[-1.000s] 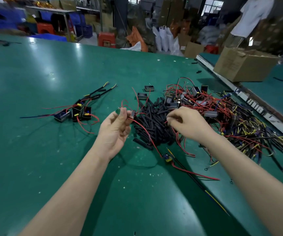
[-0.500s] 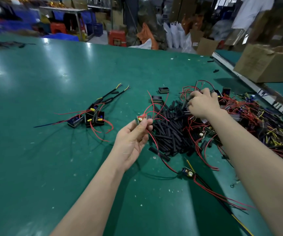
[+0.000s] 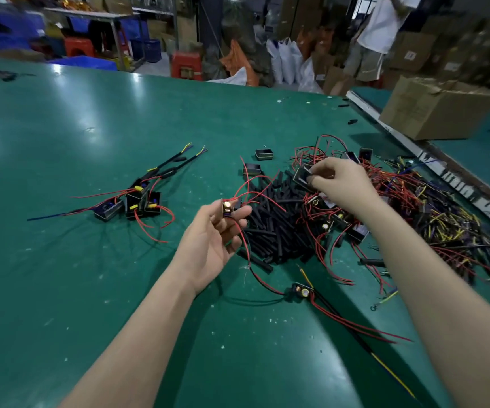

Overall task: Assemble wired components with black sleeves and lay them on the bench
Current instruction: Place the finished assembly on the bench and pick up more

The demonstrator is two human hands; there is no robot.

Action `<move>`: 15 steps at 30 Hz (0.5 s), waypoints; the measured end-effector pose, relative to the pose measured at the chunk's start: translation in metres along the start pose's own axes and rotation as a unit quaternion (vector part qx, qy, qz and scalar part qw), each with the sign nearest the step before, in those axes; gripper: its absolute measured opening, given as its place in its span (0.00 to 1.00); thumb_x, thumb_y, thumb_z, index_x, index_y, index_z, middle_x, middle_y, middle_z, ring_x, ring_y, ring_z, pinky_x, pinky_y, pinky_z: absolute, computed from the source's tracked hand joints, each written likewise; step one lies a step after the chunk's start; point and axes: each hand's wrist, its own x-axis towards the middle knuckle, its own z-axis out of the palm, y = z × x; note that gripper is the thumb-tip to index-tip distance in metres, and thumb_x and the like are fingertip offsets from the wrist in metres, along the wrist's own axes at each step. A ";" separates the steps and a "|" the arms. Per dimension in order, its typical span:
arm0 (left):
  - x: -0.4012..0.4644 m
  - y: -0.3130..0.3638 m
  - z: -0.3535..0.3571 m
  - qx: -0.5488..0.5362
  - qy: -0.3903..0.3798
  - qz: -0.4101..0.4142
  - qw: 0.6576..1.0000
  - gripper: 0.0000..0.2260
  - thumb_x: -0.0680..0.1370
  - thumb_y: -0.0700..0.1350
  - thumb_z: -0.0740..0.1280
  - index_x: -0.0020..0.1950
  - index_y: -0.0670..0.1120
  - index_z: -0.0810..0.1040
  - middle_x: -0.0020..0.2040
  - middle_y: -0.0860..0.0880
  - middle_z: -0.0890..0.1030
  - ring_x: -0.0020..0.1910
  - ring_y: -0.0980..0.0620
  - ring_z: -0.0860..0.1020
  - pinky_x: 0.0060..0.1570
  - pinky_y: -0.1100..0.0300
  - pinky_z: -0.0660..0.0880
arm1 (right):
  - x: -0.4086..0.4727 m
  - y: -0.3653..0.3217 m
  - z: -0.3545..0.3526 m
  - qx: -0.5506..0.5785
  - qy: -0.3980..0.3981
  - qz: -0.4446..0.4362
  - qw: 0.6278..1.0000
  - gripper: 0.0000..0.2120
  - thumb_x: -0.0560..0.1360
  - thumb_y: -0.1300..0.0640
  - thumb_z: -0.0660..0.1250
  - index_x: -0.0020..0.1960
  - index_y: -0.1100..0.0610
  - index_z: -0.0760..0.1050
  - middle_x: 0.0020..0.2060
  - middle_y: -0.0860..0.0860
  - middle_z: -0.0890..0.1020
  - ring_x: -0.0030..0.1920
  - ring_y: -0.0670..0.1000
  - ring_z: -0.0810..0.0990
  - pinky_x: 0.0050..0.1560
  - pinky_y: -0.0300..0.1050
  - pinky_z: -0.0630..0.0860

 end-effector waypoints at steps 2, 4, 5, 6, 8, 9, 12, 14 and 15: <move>-0.001 -0.002 0.002 0.010 -0.006 0.020 1.000 0.14 0.79 0.48 0.60 0.60 0.43 0.75 0.44 0.51 0.84 0.37 0.59 0.79 0.33 0.69 0.72 | -0.018 -0.007 0.004 0.091 0.002 0.012 0.996 0.02 0.75 0.57 0.68 0.48 0.54 0.76 0.41 0.51 0.82 0.39 0.47 0.80 0.39 0.35 0.69; -0.003 -0.006 0.004 0.024 -0.017 0.056 0.998 0.16 0.76 0.48 0.63 0.62 0.42 0.74 0.43 0.51 0.84 0.37 0.60 0.80 0.33 0.70 0.73 | -0.038 -0.015 0.011 0.235 -0.033 0.038 0.971 0.03 0.77 0.61 0.66 0.48 0.55 0.73 0.39 0.53 0.83 0.31 0.44 0.82 0.29 0.32 0.70; -0.004 -0.007 0.004 0.031 -0.026 0.073 0.997 0.17 0.74 0.47 0.64 0.61 0.44 0.74 0.44 0.51 0.85 0.38 0.59 0.80 0.33 0.71 0.74 | -0.047 -0.019 0.015 0.291 -0.047 0.042 0.955 0.04 0.77 0.63 0.66 0.47 0.55 0.72 0.39 0.53 0.82 0.30 0.45 0.82 0.27 0.32 0.70; -0.005 -0.009 0.005 0.037 -0.034 0.088 0.995 0.17 0.72 0.46 0.65 0.60 0.46 0.75 0.44 0.50 0.85 0.38 0.59 0.81 0.34 0.71 0.74 | -0.055 -0.023 0.019 0.329 -0.053 0.042 0.942 0.06 0.77 0.65 0.65 0.47 0.55 0.72 0.39 0.52 0.82 0.30 0.45 0.82 0.26 0.32 0.71; -0.007 -0.012 0.006 0.043 -0.050 0.115 0.991 0.18 0.70 0.42 0.67 0.60 0.49 0.75 0.43 0.48 0.85 0.37 0.57 0.81 0.36 0.69 0.76 | -0.070 -0.029 0.029 0.378 -0.044 0.050 0.923 0.07 0.77 0.66 0.65 0.46 0.55 0.71 0.39 0.52 0.80 0.29 0.44 0.82 0.27 0.32 0.72; -0.008 -0.014 0.007 0.048 -0.054 0.128 0.989 0.19 0.69 0.42 0.69 0.59 0.50 0.76 0.43 0.47 0.85 0.37 0.56 0.81 0.37 0.68 0.76 | -0.076 -0.032 0.035 0.387 -0.028 0.059 0.920 0.08 0.77 0.66 0.65 0.46 0.54 0.71 0.39 0.51 0.80 0.29 0.44 0.82 0.28 0.32 0.72; -0.010 -0.022 0.010 0.139 -0.010 0.182 0.973 0.18 0.65 0.45 0.74 0.54 0.54 0.81 0.42 0.44 0.81 0.39 0.51 0.79 0.41 0.61 0.76 | -0.090 -0.040 0.051 0.334 0.027 0.044 0.941 0.09 0.75 0.62 0.68 0.43 0.49 0.73 0.38 0.49 0.81 0.34 0.49 0.83 0.35 0.38 0.77; -0.011 -0.025 0.011 0.221 0.031 0.227 0.948 0.16 0.65 0.47 0.75 0.51 0.55 0.83 0.42 0.47 0.80 0.41 0.51 0.77 0.45 0.55 0.76 | -0.096 -0.043 0.059 0.289 0.031 0.012 0.957 0.10 0.74 0.60 0.69 0.41 0.46 0.75 0.38 0.44 0.82 0.37 0.47 0.82 0.41 0.40 0.79; -0.011 -0.026 0.011 0.236 0.044 0.240 0.940 0.15 0.65 0.47 0.75 0.51 0.55 0.83 0.41 0.53 0.81 0.41 0.53 0.77 0.47 0.55 0.77 | -0.098 -0.044 0.061 0.290 0.019 0.003 0.957 0.10 0.75 0.60 0.69 0.41 0.45 0.75 0.38 0.42 0.82 0.38 0.44 0.81 0.43 0.41 0.79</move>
